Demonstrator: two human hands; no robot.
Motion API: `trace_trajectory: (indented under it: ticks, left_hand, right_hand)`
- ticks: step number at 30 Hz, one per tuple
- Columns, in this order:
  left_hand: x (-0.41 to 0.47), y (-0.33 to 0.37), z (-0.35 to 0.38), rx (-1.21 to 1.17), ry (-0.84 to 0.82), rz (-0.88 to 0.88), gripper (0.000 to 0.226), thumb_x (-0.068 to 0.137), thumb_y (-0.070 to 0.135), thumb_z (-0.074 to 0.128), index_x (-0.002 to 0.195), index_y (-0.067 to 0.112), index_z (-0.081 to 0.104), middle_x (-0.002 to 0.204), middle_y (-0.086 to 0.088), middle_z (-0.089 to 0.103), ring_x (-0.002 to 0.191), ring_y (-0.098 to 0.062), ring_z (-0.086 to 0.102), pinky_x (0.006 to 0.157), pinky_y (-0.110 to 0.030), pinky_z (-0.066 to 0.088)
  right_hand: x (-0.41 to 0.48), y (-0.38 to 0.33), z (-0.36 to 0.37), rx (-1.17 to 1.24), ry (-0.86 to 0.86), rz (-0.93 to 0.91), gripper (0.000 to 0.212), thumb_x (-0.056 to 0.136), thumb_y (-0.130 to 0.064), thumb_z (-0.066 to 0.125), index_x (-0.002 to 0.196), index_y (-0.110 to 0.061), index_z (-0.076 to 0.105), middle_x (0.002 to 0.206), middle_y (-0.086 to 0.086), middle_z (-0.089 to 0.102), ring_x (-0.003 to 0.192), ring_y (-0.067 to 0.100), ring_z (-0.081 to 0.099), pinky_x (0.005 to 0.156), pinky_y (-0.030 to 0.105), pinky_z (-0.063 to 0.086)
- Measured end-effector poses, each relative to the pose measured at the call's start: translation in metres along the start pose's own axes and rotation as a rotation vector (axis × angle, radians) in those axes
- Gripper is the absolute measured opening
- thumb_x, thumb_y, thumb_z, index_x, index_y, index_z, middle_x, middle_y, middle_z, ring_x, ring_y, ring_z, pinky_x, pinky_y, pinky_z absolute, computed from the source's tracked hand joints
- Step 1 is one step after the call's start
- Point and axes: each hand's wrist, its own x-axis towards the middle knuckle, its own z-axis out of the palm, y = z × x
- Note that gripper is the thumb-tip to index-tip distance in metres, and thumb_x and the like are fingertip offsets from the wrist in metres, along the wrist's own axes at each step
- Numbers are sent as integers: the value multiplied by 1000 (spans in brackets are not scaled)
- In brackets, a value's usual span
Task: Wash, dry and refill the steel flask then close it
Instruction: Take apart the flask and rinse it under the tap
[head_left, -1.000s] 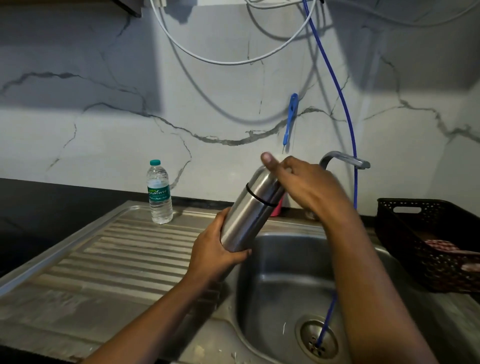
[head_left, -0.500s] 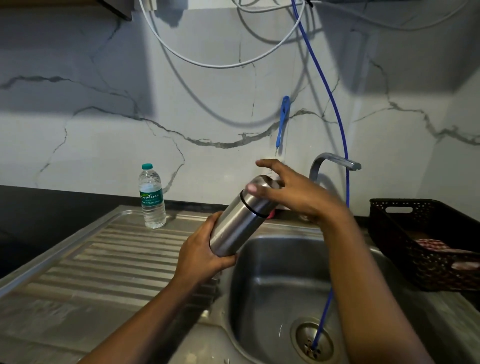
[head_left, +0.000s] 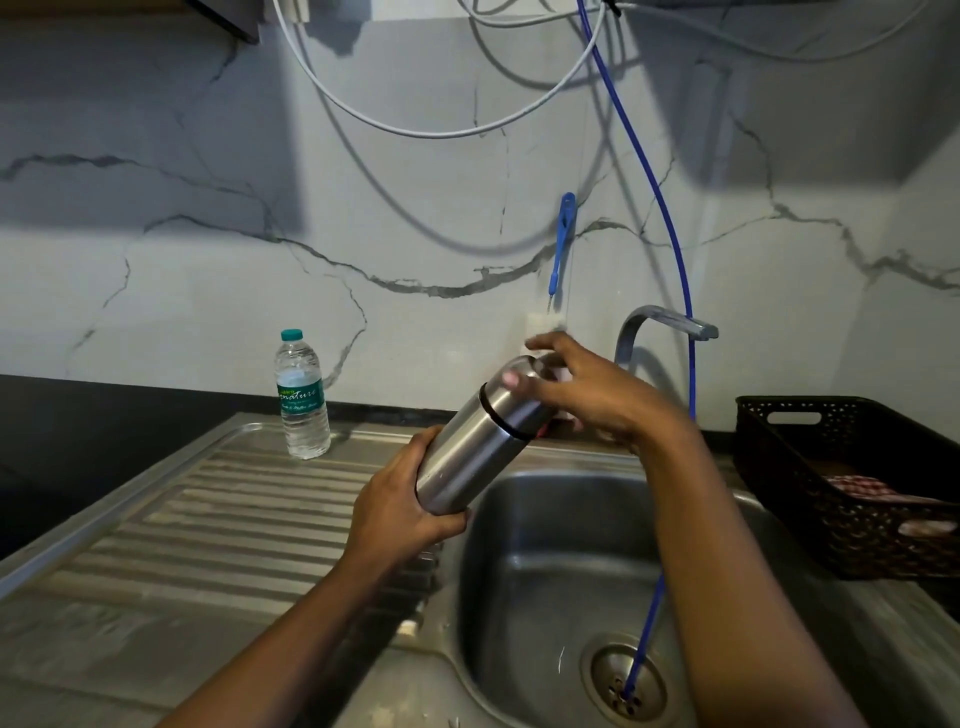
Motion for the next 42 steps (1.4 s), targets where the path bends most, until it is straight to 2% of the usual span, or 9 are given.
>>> trace_trajectory:
  ticks: [5, 8, 10, 14, 17, 20, 26, 34, 42]
  left_hand:
    - [-1, 1, 0, 74, -16, 33, 96, 55, 37, 87, 139, 28, 40, 117, 4, 60, 89, -8, 53, 73, -23, 42]
    - [0, -1, -2, 66, 3, 23, 96, 53, 36, 87, 137, 28, 42, 115, 4, 61, 87, -9, 53, 73, -24, 42]
    - [1, -3, -2, 75, 2, 31, 95, 52, 38, 86, 136, 31, 41, 113, 6, 61, 85, -7, 51, 71, -24, 41]
    - [0, -2, -2, 88, -9, 35, 96, 54, 39, 87, 137, 32, 39, 112, 12, 56, 87, -7, 52, 72, -22, 41]
    - [0, -3, -2, 122, -26, 46, 97, 55, 40, 85, 139, 33, 37, 118, 9, 57, 89, -5, 50, 71, -20, 40]
    - [1, -4, -2, 142, -28, 43, 97, 55, 41, 85, 139, 32, 38, 119, 7, 58, 89, -4, 49, 70, -19, 38]
    - [5, -7, -8, 84, 13, -29, 99, 54, 35, 86, 140, 31, 39, 117, 1, 62, 91, -18, 60, 74, -26, 45]
    - [13, -16, -24, -150, 87, -212, 101, 62, 25, 87, 145, 25, 30, 129, -8, 54, 105, -23, 56, 91, -46, 51]
    - [22, -51, -60, -418, 300, -371, 95, 66, 16, 85, 144, 23, 32, 126, -6, 55, 107, -24, 56, 91, -42, 49]
  right_hand:
    - [13, -2, 20, -492, 231, 108, 83, 67, -89, 32, 104, -19, 57, 95, 4, 64, 81, 21, 61, 78, 38, 54]
    - [4, -1, 4, -182, -39, -52, 40, 85, -43, 63, 119, -26, 48, 106, 0, 56, 89, 16, 59, 72, 28, 56]
    - [-5, 2, -10, 5, -267, -129, 60, 83, -17, 68, 132, -36, 39, 124, 1, 50, 102, 11, 56, 75, 15, 52]
    - [-4, 5, -8, 13, -149, -16, 87, 69, -63, 63, 143, -39, 25, 149, 3, 34, 128, 21, 42, 98, 25, 36]
    - [1, -3, 9, -158, 62, 174, 85, 62, -87, 31, 109, -20, 55, 98, 7, 68, 76, 17, 68, 70, 29, 55]
    - [7, -2, 18, -336, 116, 125, 63, 75, -78, 43, 97, -20, 54, 80, 1, 64, 60, 13, 63, 56, 23, 51]
    - [11, 10, -3, 196, -33, -71, 46, 76, -15, 74, 113, -30, 51, 107, 0, 57, 93, 24, 64, 81, 45, 57]
    - [37, 18, 18, 611, 232, -82, 49, 77, -7, 73, 115, -24, 47, 112, 5, 58, 91, 21, 63, 66, 26, 53]
    - [117, 43, 111, 0, -85, 109, 49, 73, -12, 75, 116, -14, 51, 113, 9, 53, 93, 20, 53, 67, 30, 48]
